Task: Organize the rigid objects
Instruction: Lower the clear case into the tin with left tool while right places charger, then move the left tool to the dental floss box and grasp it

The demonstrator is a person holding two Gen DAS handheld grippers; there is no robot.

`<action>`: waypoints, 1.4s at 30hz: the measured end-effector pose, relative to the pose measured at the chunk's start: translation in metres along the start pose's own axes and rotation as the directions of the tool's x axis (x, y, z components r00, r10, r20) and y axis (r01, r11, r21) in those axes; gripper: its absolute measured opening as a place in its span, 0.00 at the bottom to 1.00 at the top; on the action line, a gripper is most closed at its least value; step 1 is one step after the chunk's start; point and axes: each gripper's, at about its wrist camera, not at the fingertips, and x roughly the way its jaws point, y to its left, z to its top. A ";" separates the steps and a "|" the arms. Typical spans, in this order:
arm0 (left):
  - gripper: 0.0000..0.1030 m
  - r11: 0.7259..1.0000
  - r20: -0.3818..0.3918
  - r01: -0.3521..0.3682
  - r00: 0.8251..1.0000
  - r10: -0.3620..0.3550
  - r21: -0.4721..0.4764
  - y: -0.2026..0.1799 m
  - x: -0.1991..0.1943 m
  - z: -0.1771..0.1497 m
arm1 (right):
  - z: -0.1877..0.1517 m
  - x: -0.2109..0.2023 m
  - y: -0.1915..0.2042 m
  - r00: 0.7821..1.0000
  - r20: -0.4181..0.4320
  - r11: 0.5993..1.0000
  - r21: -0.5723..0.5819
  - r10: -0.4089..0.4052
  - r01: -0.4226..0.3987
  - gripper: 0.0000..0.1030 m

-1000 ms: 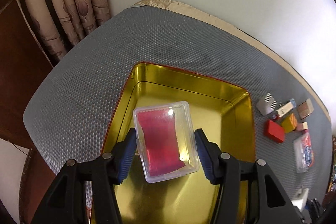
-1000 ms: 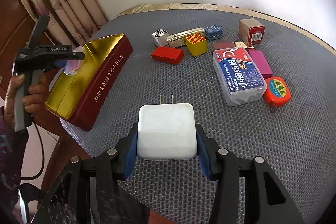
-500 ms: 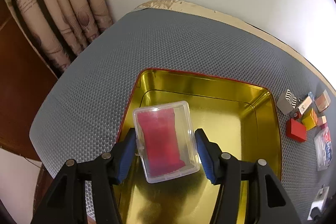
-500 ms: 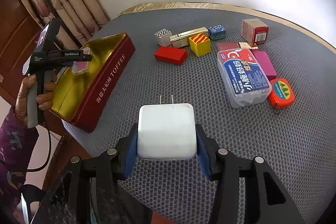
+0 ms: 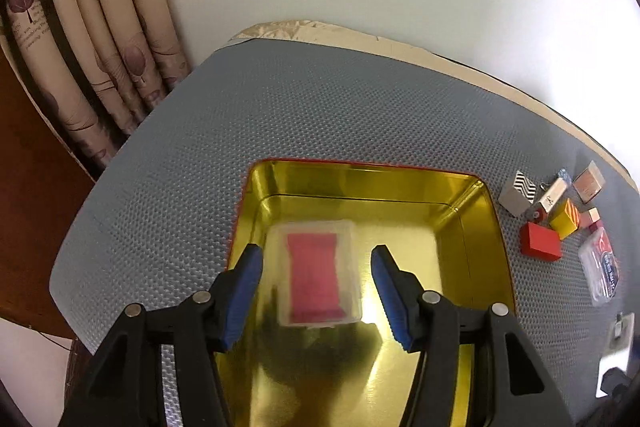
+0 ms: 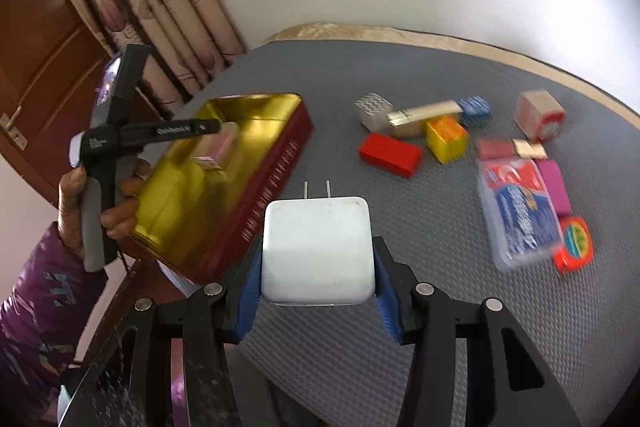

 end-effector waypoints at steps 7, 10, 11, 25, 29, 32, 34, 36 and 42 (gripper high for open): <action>0.56 0.990 -0.022 0.067 0.997 -0.070 -0.125 0.026 -0.019 -0.008 | 0.041 0.023 0.045 0.997 0.002 0.996 -0.059 0.072 -0.072 0.46; 0.56 0.986 -0.028 -0.001 1.000 -0.004 -0.165 0.033 -0.035 -0.019 | 0.058 0.040 0.070 0.995 -0.011 0.991 -0.088 0.100 -0.101 0.46; 0.56 0.988 -0.011 -0.001 1.000 -0.001 -0.157 0.033 -0.043 -0.023 | 0.063 0.049 0.077 0.994 -0.019 0.989 -0.099 0.107 -0.108 0.46; 0.63 0.987 0.016 -0.031 0.999 0.034 -0.160 0.047 -0.072 -0.071 | 0.096 0.162 0.108 0.987 -0.146 0.994 -0.082 0.060 -0.072 0.46; 0.63 0.986 -0.011 -0.006 1.000 0.004 -0.169 0.045 -0.066 -0.073 | 0.099 0.173 0.108 0.991 -0.134 0.995 -0.096 0.025 -0.038 0.46; 0.63 0.987 -0.015 -0.011 1.000 0.008 -0.159 0.038 -0.066 -0.075 | 0.101 0.167 0.105 0.993 -0.104 0.996 -0.065 0.055 -0.062 0.50; 0.63 0.989 -0.011 -0.018 1.000 0.017 -0.147 0.032 -0.067 -0.074 | 0.103 0.152 0.100 0.996 -0.053 0.996 -0.042 0.072 -0.074 0.67; 0.63 0.991 0.000 -0.018 1.000 0.018 -0.132 0.026 -0.073 -0.074 | 0.096 0.122 0.091 0.995 0.036 0.996 -0.029 0.091 -0.090 0.70; 0.63 0.998 0.018 0.051 0.999 -0.050 -0.034 -0.006 -0.091 -0.079 | 0.021 0.013 0.011 0.965 0.257 0.998 0.040 -0.051 0.042 0.97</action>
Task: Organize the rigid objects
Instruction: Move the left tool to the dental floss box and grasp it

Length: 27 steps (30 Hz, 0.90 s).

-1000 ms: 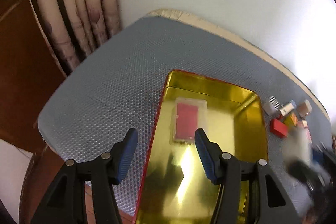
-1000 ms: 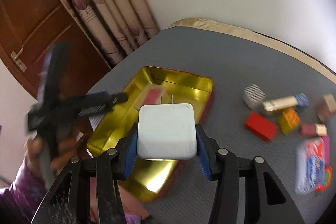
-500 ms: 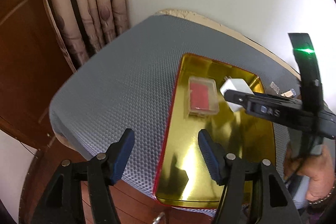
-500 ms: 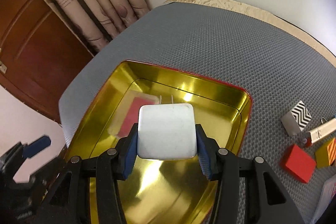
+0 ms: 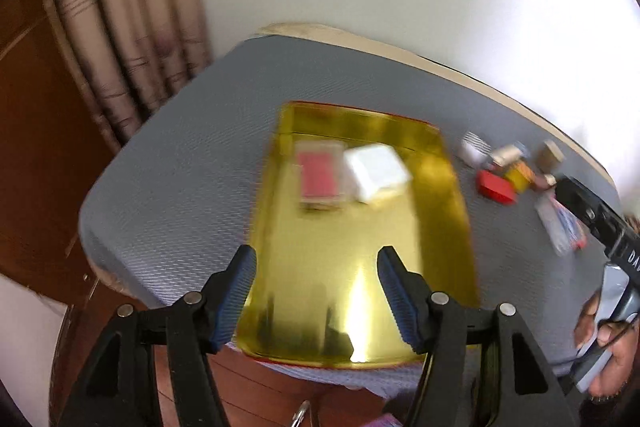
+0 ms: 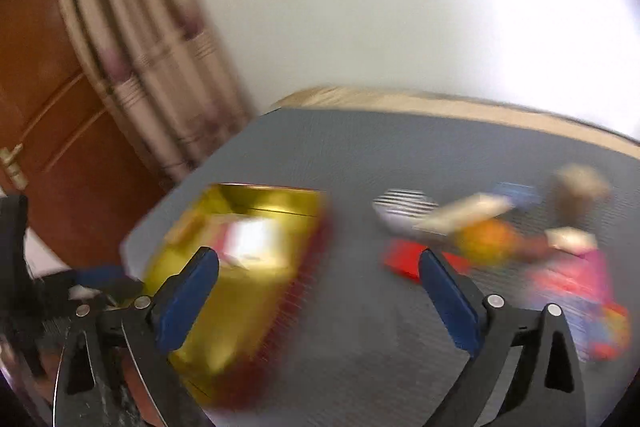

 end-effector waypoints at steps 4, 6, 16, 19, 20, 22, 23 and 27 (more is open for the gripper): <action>0.63 0.990 -0.052 0.103 0.994 -0.098 0.101 -0.047 -0.004 -0.002 | -0.043 -0.057 -0.090 0.947 0.016 0.947 -0.012 -0.320 0.321 1.00; 0.63 0.978 -0.094 0.172 0.982 -0.162 0.117 -0.072 -0.003 -0.003 | -0.063 -0.072 -0.138 0.889 -0.034 0.889 -0.016 -0.457 0.457 1.00; 0.63 0.927 -0.292 0.375 0.888 -0.356 0.009 -0.230 0.051 0.032 | -0.113 -0.102 -0.248 0.841 -0.116 0.835 0.112 -0.528 0.540 1.00; 0.63 0.936 -0.324 0.352 0.887 -0.329 0.013 -0.266 0.071 0.040 | -0.113 -0.107 -0.256 0.868 -0.094 0.855 0.153 -0.487 0.496 1.00; 0.63 0.937 -0.333 0.349 0.885 -0.326 0.009 -0.278 0.077 0.043 | -0.113 -0.108 -0.255 0.881 -0.080 0.865 0.168 -0.466 0.473 1.00; 0.63 0.933 -0.366 0.359 0.868 -0.335 -0.004 -0.296 0.086 0.046 | -0.115 -0.115 -0.257 0.894 -0.049 0.874 0.196 -0.445 0.445 1.00; 0.63 0.932 -0.377 0.361 0.862 -0.340 -0.016 -0.306 0.092 0.047 | -0.115 -0.118 -0.258 0.901 -0.037 0.880 0.204 -0.432 0.430 1.00; 0.63 0.957 -0.394 0.290 0.878 -0.273 -0.018 -0.326 0.110 0.051 | -0.120 -0.120 -0.251 0.917 -0.015 0.897 0.200 -0.398 0.393 1.00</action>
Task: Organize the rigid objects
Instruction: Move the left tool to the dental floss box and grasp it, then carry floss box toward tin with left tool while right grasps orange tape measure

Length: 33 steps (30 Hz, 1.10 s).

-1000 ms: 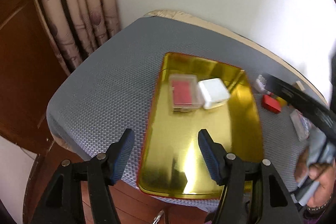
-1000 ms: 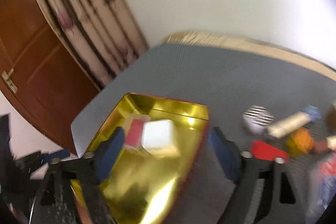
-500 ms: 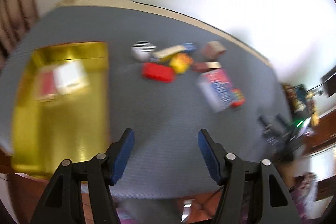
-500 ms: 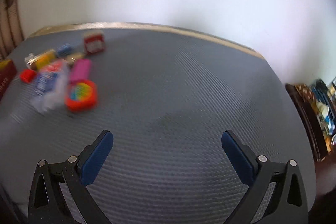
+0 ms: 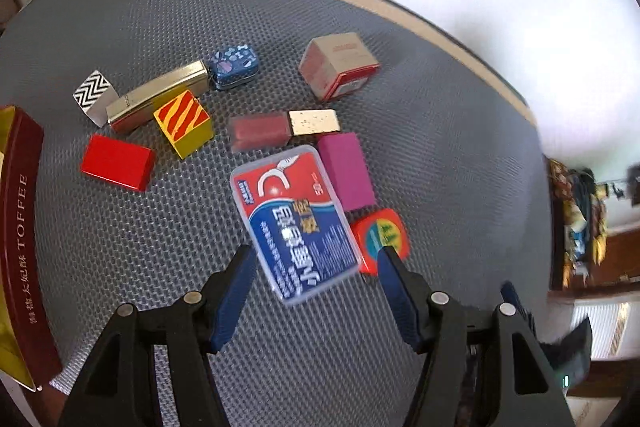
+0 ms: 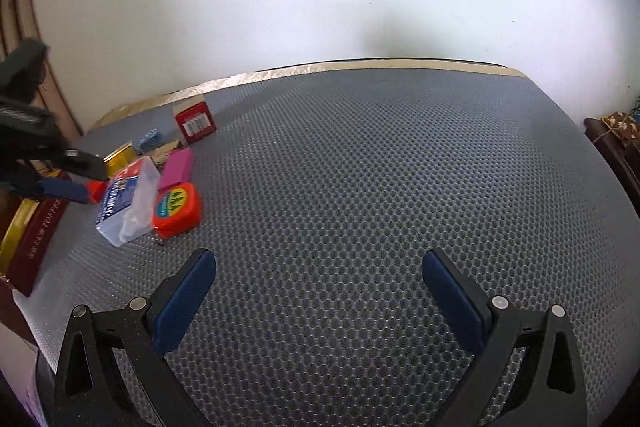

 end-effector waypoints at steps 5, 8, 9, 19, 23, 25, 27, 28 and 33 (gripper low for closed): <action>0.63 0.997 -0.018 -0.062 0.998 0.062 -0.050 -0.003 0.019 0.010 | 0.000 -0.004 -0.005 0.998 0.011 0.998 0.013 0.059 -0.060 1.00; 0.63 0.994 -0.017 -0.101 0.995 0.100 -0.043 -0.009 0.027 0.016 | -0.001 -0.006 -0.011 0.996 0.013 0.995 0.040 0.092 -0.093 1.00; 0.63 0.993 -0.018 -0.107 0.994 0.106 -0.044 -0.010 0.030 0.017 | -0.001 -0.006 -0.012 0.995 0.015 0.994 0.048 0.100 -0.101 1.00; 0.63 0.992 -0.019 -0.106 0.994 0.105 -0.066 -0.004 0.049 0.022 | -0.003 -0.011 -0.020 0.993 0.007 0.991 0.060 0.121 -0.121 1.00; 0.63 0.994 -0.011 -0.086 0.996 0.086 -0.067 0.002 0.044 0.005 | 0.000 0.001 -0.015 0.993 -0.011 0.991 0.069 0.115 -0.114 1.00; 0.63 0.995 -0.016 -0.062 0.998 0.061 -0.076 0.009 0.041 -0.002 | 0.000 0.001 -0.012 0.994 -0.011 0.992 0.058 0.112 -0.112 1.00; 0.63 0.996 -0.029 -0.028 0.999 0.026 -0.090 0.019 0.036 -0.012 | 0.002 0.006 -0.003 0.991 -0.027 0.991 0.030 0.132 -0.132 1.00; 0.63 0.996 -0.034 -0.016 0.999 0.013 -0.090 0.023 0.032 -0.017 | 0.003 0.007 0.004 0.989 -0.030 0.990 0.010 0.142 -0.141 1.00; 0.63 0.997 -0.032 0.014 0.999 -0.016 -0.073 0.035 0.016 -0.032 | 0.012 0.013 0.045 0.982 -0.056 0.976 -0.118 0.178 -0.184 1.00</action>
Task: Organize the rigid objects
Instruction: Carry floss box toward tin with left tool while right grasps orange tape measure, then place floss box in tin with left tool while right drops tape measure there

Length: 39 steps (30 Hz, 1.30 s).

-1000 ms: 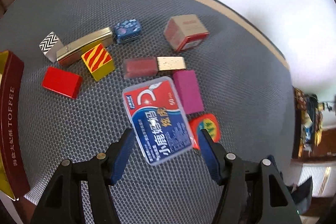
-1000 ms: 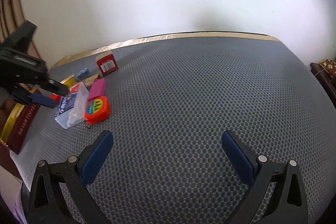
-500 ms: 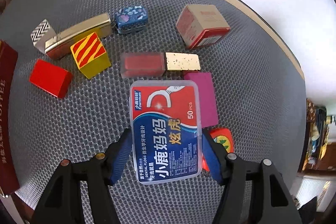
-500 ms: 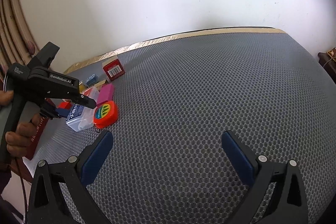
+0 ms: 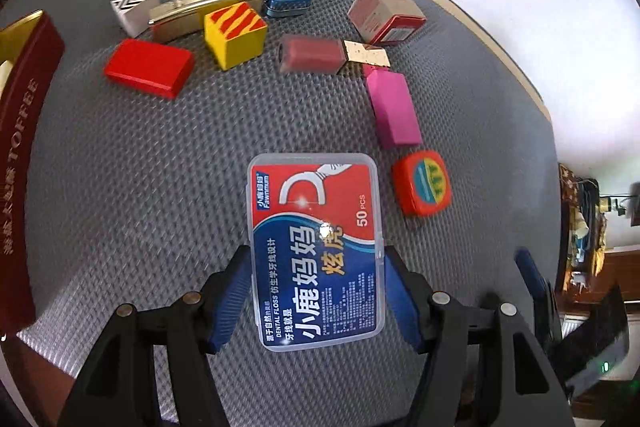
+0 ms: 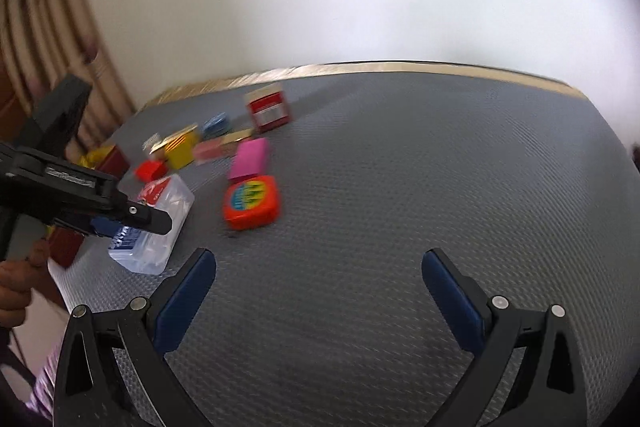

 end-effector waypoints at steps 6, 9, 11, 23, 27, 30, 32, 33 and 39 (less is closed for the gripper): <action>0.63 0.999 0.021 0.034 0.999 -0.035 0.017 0.011 -0.022 -0.012 | 0.022 0.038 0.030 0.999 -0.040 0.999 -0.052 -0.020 0.018 0.99; 0.63 0.998 0.040 0.040 0.998 -0.042 0.037 0.010 -0.036 -0.020 | 0.029 0.047 0.037 0.998 -0.051 0.997 -0.068 -0.035 0.032 0.90; 0.63 0.998 0.050 0.047 0.998 -0.049 0.039 0.024 -0.047 -0.024 | 0.031 0.058 0.041 0.996 -0.072 0.995 -0.091 -0.055 0.049 0.76; 0.63 1.000 0.175 0.017 0.984 -0.013 -0.023 0.072 -0.132 -0.031 | 0.030 0.083 0.048 0.989 -0.118 0.985 -0.155 -0.090 0.071 0.42; 0.63 0.993 0.233 -0.052 0.970 0.076 -0.104 0.124 -0.166 -0.032 | 0.028 0.079 0.048 0.990 -0.111 0.986 -0.154 -0.088 0.070 0.42; 0.63 0.976 0.245 -0.102 0.958 0.149 -0.194 0.171 -0.180 -0.035 | 0.027 0.078 0.046 0.990 -0.109 0.986 -0.150 -0.087 0.070 0.42; 0.63 0.960 0.230 -0.130 0.955 0.189 -0.250 0.202 -0.181 -0.037 | 0.027 0.079 0.047 0.990 -0.110 0.985 -0.154 -0.091 0.074 0.42; 0.63 0.953 0.216 -0.140 0.955 0.201 -0.268 0.215 -0.178 -0.039 | 0.027 0.078 0.047 0.990 -0.110 0.985 -0.155 -0.093 0.075 0.42; 0.63 0.946 0.167 -0.169 0.961 0.220 -0.276 0.245 -0.153 -0.033 | 0.027 0.082 0.051 0.988 -0.110 0.982 -0.166 -0.107 0.088 0.42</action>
